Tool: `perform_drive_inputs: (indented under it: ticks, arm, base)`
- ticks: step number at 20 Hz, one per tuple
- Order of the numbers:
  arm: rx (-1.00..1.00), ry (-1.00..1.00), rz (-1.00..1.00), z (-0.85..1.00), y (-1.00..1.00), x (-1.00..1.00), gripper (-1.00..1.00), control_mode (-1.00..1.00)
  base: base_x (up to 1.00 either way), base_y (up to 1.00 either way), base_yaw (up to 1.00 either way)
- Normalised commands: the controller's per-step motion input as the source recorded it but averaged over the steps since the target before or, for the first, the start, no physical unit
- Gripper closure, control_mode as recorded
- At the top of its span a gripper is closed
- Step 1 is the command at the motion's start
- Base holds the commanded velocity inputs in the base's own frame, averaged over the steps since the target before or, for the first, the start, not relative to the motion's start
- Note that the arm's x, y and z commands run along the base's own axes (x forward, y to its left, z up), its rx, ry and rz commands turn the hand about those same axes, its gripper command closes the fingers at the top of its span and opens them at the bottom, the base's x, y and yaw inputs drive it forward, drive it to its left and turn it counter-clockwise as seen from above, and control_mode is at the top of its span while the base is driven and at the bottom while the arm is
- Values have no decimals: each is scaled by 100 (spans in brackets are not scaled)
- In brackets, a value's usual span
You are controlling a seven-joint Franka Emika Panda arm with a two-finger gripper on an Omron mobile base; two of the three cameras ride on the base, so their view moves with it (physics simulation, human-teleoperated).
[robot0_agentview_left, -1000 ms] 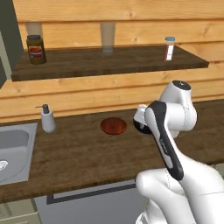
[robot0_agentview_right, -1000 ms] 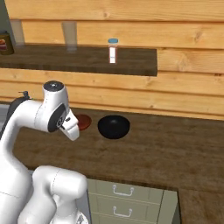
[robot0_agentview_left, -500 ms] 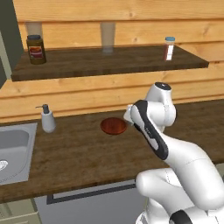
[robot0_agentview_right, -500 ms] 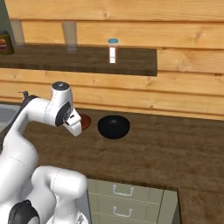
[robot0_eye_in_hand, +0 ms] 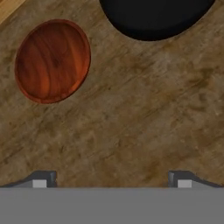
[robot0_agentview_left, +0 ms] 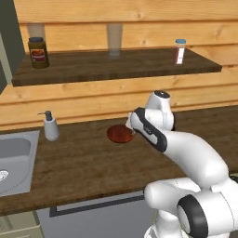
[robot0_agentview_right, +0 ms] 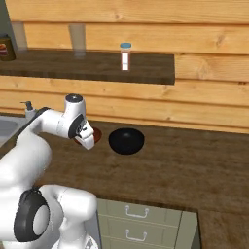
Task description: Pick up the bowls on the counter and stack them on top of one another in the open cabinet. Place the smaller bowl on top of the larger bowl.
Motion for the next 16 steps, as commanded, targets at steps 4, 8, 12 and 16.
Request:
perform_drive_inputs:
  ticks: [4, 8, 12, 16]
  arm:
    - [0, 0, -6, -37, 7, 45, -100, -100]
    - [-1, 1, -7, -27, 27, 49, -100, -100]
    - [0, 6, -5, -18, 8, 43, -100, -100]
    - [0, 6, 0, -17, 0, 37, -100, -100]
  base:
    - [0, 0, 0]
    - [0, 0, 0]
    - [0, 0, 0]
    - [0, 0, 0]
